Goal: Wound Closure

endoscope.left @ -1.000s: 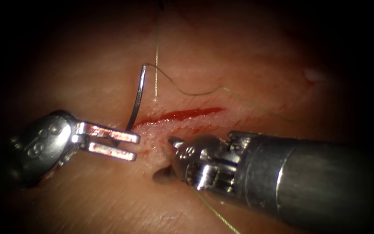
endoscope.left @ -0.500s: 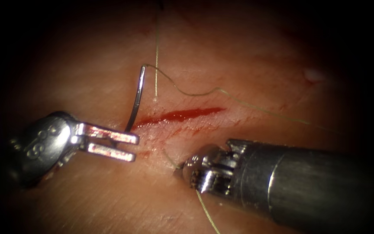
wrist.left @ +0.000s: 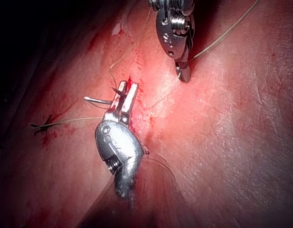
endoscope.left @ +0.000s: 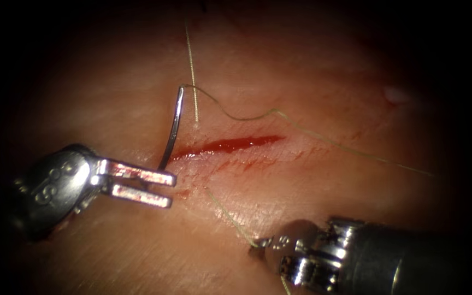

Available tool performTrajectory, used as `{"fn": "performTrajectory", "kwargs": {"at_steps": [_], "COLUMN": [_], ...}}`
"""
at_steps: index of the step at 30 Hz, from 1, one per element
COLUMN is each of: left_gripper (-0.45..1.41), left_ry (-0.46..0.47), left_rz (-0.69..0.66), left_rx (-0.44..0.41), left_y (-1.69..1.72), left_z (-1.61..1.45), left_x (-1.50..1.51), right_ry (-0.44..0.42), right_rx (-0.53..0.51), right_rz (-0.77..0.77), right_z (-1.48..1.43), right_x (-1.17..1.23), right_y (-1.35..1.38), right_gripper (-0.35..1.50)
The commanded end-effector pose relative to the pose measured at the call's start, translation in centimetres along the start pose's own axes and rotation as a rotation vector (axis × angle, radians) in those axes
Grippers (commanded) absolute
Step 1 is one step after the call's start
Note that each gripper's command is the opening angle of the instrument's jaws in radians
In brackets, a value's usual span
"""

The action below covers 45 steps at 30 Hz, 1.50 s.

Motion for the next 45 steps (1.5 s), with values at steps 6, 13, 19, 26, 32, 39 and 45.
{"fn": "performTrajectory", "kwargs": {"at_steps": [6,13,19,26,32,39,45], "left_gripper": [-0.45,-0.45,-0.45,-0.45,-0.45,-0.45,-0.45], "left_ry": [-0.008,-0.008,-0.008,-0.011,-0.011,-0.011,-0.010], "left_rz": [0.001,0.001,0.001,0.001,0.001,0.001,0.001], "left_rx": [-0.004,-0.005,-0.006,-0.007,-0.008,-0.008,-0.008], "left_y": [-0.04,-0.04,-0.04,-0.04,-0.04,-0.03,-0.03], "left_z": [0.04,0.05,0.05,0.05,0.05,0.04,0.04], "left_x": [-0.08,-0.09,-0.08,-0.08,-0.09,-0.08,-0.08], "right_ry": [0.007,0.005,0.004,-0.009,-0.016,-0.034,-0.072], "right_rx": [0.015,0.039,0.053,0.083,0.096,0.105,0.131], "right_rz": [-0.004,-0.004,0.003,0.022,0.024,0.018,0.004], "right_z": [0.01,-0.09,-0.16,-0.29,-0.39,-0.51,-0.57], "right_x": [-0.06,-0.25,-0.41,-0.73,-0.88,-0.95,-1.07], "right_y": [-0.09,-0.26,-0.33,-0.43,-0.47,-0.51,-0.59], "right_gripper": [-0.35,-0.35,-0.35,-0.35,-0.35,-0.35,-0.35]}}
